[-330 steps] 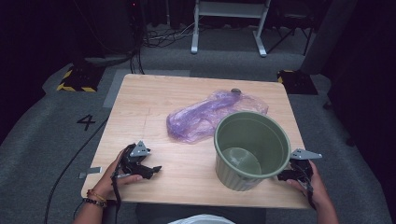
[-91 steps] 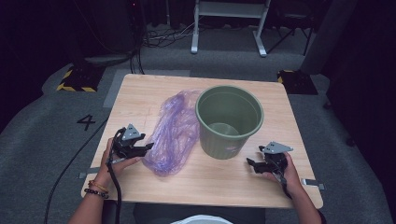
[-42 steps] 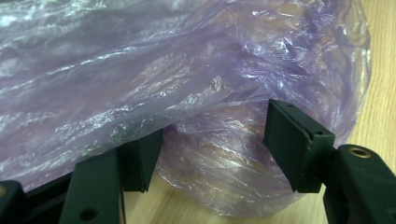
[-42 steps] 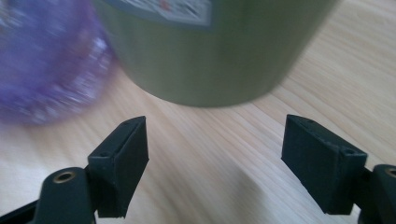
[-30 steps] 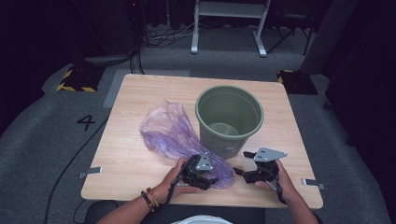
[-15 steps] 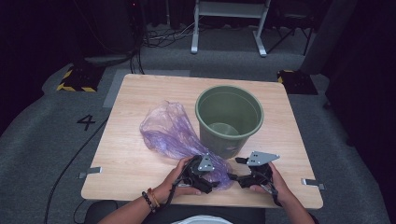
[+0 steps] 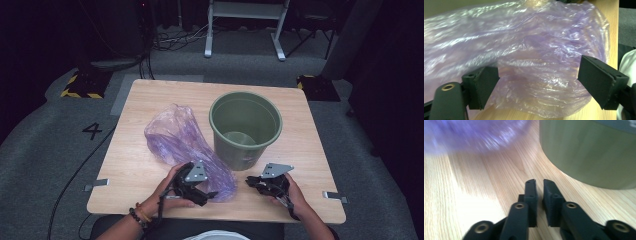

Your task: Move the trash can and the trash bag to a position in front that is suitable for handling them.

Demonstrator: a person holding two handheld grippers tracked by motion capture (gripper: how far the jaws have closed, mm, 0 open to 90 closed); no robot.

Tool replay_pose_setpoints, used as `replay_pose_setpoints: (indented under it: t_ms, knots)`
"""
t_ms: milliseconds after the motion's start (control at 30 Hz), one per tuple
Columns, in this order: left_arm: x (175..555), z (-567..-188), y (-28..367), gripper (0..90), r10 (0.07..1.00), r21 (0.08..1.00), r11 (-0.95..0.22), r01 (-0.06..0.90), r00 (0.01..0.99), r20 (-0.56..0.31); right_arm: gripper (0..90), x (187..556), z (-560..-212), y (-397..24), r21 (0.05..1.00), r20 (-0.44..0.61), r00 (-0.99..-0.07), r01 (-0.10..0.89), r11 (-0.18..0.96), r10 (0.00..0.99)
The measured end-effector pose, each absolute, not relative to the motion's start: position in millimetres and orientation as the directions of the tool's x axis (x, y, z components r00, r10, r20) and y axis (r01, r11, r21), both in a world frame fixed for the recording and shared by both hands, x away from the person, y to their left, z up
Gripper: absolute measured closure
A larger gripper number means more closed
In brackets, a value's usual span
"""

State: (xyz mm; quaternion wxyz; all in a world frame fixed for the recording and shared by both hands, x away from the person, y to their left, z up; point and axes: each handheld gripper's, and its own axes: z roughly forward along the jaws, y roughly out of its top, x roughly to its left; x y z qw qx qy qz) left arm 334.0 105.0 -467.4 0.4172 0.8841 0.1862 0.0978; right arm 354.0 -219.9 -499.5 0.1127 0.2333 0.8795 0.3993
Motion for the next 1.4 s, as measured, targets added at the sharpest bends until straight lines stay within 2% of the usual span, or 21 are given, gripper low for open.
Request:
replay_pose_setpoints:
  t_ms: [167, 200, 300, 333, 367, 400, 467, 500, 633, 733, 1000, 1267, 1367, 1400]
  knots:
    - [329.6, -468.0, 149.0, 17.4, 0.511, 0.791, -0.526, 0.311, 0.860, 0.002, 84.8, 357.5, -499.1, -230.2, 0.752, 0.013, -0.855, 0.350, 0.558, 0.518]
    - [330.3, -468.8, 152.9, 21.8, 0.508, 0.796, -0.516, 0.318, 0.861, -0.016, 81.0, 357.7, -499.3, -230.2, 0.754, 0.018, -0.858, 0.349, 0.557, 0.514]
    - [333.8, -473.1, 157.3, 27.3, 0.482, 0.790, -0.518, 0.329, 0.875, -0.048, 71.7, 356.1, -498.8, -225.8, 0.752, -0.011, -0.863, 0.327, 0.573, 0.506]
    - [334.6, -474.2, 156.6, 32.6, 0.481, 0.788, -0.519, 0.331, 0.875, -0.050, 65.5, 355.1, -498.3, -223.4, 0.758, -0.008, -0.869, 0.318, 0.569, 0.495]
    - [336.0, -476.0, 154.4, 34.6, 0.470, 0.778, -0.535, 0.330, 0.881, -0.051, 57.9, 354.4, -497.6, -221.6, 0.764, -0.003, -0.870, 0.316, 0.563, 0.494]
    - [336.6, -477.5, 151.7, 39.6, 0.464, 0.767, -0.555, 0.322, 0.885, -0.035, 55.7, 353.4, -495.8, -218.7, 0.766, -0.007, -0.868, 0.315, 0.561, 0.496]
    - [337.1, -479.4, 149.2, 42.7, 0.448, 0.756, -0.580, 0.304, 0.894, -0.016, 47.8, 350.6, -491.9, -214.9, 0.777, 0.002, -0.876, 0.305, 0.551, 0.483]
    - [337.4, -480.4, 148.9, 47.3, 0.444, 0.752, -0.588, 0.297, 0.896, -0.007, 45.4, 348.2, -488.3, -211.4, 0.790, 0.002, -0.878, 0.295, 0.538, 0.478]
    - [339.9, -487.4, 147.9, 55.1, 0.428, 0.720, -0.627, 0.297, 0.904, 0.000, 38.4, 341.9, -479.3, -200.4, 0.816, -0.010, -0.890, 0.256, 0.518, 0.456]
    - [341.1, -494.9, 140.9, 54.9, 0.417, 0.696, -0.650, 0.306, 0.909, -0.010, 32.2, 339.6, -477.4, -193.2, 0.822, -0.026, -0.895, 0.234, 0.519, 0.445]
    - [340.4, -499.1, 118.9, 54.2, 0.403, 0.725, -0.626, 0.286, 0.915, -0.012, 29.3, 340.3, -475.3, -177.6, 0.844, 0.010, -0.901, 0.240, 0.480, 0.434]
    - [337.2, -500.3, 93.5, 53.0, 0.375, 0.732, -0.630, 0.260, 0.927, -0.007, 29.9, 346.0, -491.0, -164.3, 0.783, -0.024, -0.893, 0.262, 0.564, 0.449]
    - [336.4, -500.6, 92.3, 51.3, 0.372, 0.733, -0.630, 0.258, 0.928, -0.006, 37.0, 346.6, -497.2, -163.1, 0.764, -0.025, -0.891, 0.276, 0.583, 0.454]
    - [336.1, -500.8, 92.2, 51.2, 0.373, 0.735, -0.626, 0.259, 0.928, -0.008, 42.3, 346.7, -498.5, -162.3, 0.756, -0.026, -0.890, 0.280, 0.592, 0.455]
